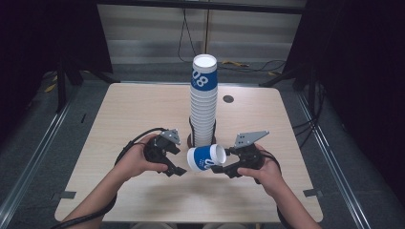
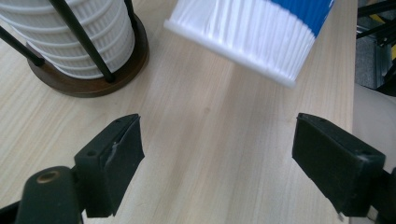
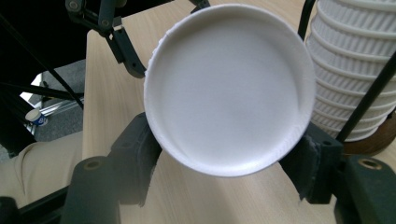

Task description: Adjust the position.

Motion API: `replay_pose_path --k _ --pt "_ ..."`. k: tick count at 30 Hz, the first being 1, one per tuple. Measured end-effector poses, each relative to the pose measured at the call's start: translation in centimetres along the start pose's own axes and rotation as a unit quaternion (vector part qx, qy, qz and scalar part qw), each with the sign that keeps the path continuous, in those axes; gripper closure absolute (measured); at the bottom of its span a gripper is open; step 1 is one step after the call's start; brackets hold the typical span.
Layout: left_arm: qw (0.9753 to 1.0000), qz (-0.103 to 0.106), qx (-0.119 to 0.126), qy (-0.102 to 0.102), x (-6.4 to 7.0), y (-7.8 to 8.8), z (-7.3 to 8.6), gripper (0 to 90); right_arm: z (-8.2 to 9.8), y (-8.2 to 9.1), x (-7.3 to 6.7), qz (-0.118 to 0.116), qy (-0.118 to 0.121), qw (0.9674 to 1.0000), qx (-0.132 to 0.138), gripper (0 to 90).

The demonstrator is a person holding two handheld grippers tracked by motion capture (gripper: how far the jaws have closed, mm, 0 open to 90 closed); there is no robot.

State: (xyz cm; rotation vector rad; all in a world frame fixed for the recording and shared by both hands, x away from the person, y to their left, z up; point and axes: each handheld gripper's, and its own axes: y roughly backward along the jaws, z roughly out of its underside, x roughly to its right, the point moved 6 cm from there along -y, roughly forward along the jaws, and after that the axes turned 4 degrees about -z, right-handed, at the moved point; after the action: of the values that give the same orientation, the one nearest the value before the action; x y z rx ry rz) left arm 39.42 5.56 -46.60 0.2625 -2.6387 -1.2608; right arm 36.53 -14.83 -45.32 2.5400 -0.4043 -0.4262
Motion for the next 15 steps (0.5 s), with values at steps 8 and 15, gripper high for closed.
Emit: replay_pose_path --k 8,15 --pt "0.9999 -0.005 0.014 0.005 0.1 -0.6 0.1 16.2 0.0 0.2 0.2 0.001 -0.005 1.0000 0.006 32.7" --pt "0.9997 -0.001 0.021 0.008 0.5 -1.1 0.2 16.3 0.0 0.1 0.1 -0.003 -0.005 1.0000 0.005 32.6"
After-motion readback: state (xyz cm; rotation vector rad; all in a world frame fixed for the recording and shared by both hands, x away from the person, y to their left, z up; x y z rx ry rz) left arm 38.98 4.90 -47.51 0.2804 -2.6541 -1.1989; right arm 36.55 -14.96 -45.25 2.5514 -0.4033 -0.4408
